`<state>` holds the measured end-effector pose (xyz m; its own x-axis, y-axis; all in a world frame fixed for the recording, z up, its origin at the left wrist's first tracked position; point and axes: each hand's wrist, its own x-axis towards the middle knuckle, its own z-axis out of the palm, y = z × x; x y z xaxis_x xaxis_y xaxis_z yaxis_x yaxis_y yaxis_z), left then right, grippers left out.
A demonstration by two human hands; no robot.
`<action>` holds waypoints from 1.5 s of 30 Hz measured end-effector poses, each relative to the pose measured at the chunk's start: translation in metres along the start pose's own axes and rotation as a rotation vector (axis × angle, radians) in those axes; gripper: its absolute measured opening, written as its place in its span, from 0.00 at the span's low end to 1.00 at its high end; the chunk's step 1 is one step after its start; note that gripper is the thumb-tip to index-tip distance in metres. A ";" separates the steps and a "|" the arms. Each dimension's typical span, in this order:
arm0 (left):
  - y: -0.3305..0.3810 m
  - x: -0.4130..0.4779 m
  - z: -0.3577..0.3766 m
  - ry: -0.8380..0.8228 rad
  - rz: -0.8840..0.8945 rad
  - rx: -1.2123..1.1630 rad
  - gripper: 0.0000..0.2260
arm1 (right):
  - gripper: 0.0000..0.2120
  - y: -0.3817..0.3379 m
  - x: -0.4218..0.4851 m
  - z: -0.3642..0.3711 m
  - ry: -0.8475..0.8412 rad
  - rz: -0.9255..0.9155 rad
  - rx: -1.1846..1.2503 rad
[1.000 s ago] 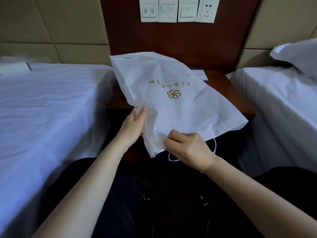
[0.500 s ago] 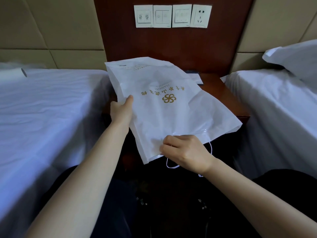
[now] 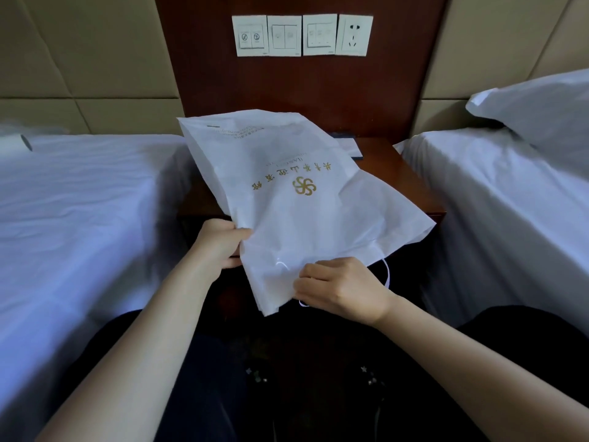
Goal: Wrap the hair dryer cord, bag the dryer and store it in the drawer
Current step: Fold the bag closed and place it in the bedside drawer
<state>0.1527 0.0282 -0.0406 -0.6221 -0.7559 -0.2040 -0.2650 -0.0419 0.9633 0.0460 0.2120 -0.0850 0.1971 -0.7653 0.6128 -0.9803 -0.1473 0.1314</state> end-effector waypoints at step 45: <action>-0.065 -0.014 -0.011 0.115 -0.093 0.055 0.17 | 0.06 0.107 -0.065 -0.055 -0.011 1.475 1.095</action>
<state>0.1860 0.0342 -0.0984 -0.5057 -0.8201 -0.2677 -0.3597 -0.0817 0.9295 -0.0707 0.2803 -0.0682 -0.7246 -0.6381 -0.2604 0.0986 0.2780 -0.9555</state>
